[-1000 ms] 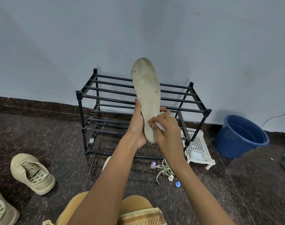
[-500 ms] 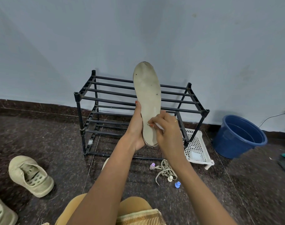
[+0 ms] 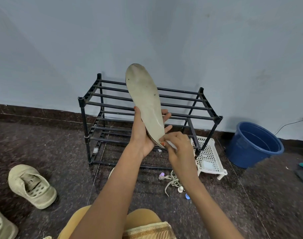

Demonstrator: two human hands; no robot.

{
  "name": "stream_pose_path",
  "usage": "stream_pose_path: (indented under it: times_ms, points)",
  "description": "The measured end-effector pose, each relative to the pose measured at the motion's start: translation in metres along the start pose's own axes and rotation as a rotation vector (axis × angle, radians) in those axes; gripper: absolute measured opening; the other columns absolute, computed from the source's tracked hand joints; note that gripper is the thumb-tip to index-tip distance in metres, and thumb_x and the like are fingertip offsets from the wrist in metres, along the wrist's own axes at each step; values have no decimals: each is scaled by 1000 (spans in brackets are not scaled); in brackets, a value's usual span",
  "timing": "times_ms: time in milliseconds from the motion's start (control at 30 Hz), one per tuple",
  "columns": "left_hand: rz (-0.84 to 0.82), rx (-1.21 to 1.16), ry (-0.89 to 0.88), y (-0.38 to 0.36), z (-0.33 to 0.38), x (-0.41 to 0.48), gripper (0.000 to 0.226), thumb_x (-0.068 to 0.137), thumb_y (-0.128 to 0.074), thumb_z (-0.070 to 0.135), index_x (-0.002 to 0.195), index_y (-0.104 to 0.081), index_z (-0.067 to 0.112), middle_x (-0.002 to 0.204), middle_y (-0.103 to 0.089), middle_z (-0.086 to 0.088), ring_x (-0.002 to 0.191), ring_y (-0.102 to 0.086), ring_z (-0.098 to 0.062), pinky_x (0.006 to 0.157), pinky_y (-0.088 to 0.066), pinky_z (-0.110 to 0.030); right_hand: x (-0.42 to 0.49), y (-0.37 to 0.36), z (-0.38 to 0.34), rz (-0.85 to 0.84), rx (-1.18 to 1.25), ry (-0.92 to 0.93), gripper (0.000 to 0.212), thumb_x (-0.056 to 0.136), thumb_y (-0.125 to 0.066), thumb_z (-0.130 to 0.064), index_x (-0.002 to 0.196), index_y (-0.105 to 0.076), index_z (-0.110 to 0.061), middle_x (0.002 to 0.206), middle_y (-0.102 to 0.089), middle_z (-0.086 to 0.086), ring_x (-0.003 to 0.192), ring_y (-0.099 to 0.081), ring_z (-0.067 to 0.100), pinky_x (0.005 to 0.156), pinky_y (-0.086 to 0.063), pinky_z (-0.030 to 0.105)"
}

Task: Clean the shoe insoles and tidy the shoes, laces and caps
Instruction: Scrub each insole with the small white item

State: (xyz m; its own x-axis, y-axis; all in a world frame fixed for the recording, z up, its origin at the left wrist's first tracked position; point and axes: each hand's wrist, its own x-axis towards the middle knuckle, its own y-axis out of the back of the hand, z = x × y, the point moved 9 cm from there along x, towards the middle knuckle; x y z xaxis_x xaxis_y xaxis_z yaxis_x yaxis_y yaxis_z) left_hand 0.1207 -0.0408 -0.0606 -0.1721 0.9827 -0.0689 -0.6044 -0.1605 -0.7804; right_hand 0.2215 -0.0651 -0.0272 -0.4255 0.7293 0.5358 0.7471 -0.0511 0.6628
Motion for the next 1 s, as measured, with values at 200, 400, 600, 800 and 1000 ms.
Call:
stream_pose_path:
  times_ms: [200,400,600,800,1000]
  points:
    - [33,-37,-22,4,1,2,74,93,-17,64,116,-57,7,91,-68,-8,86,-69,-16,87,-52,-42,-7,-4,-11,-22,157,-55,15,81,-58,-3,87,-68,-13,85,-55,-10,86,-50,9,79,-31,2]
    - [43,22,-3,4,-3,3,78,92,-13,64,113,-58,4,94,-67,-8,84,-68,-15,87,-52,-40,-3,-11,-21,-62,268,-91,17,82,-59,-2,84,-67,-17,85,-58,-15,91,-51,9,79,-35,8]
    - [32,96,127,4,-16,3,83,89,-12,69,99,-65,7,90,-71,-11,85,-67,-21,82,-54,-32,20,-6,-23,18,189,-51,14,79,-58,-9,83,-67,-18,89,-65,-1,91,-55,20,82,-44,45]
    - [17,81,132,1,-21,0,67,90,-21,67,105,-64,17,84,-72,-5,82,-68,-18,76,-53,-32,42,0,-16,81,155,-64,13,80,-57,-13,85,-68,-17,90,-64,1,92,-57,23,83,-42,52]
    - [29,117,113,7,-15,4,81,90,-13,68,99,-65,7,87,-71,-9,80,-69,-17,76,-55,-29,24,-10,-17,11,141,-56,16,77,-53,-18,84,-67,-17,88,-62,-1,90,-55,21,79,-43,50]
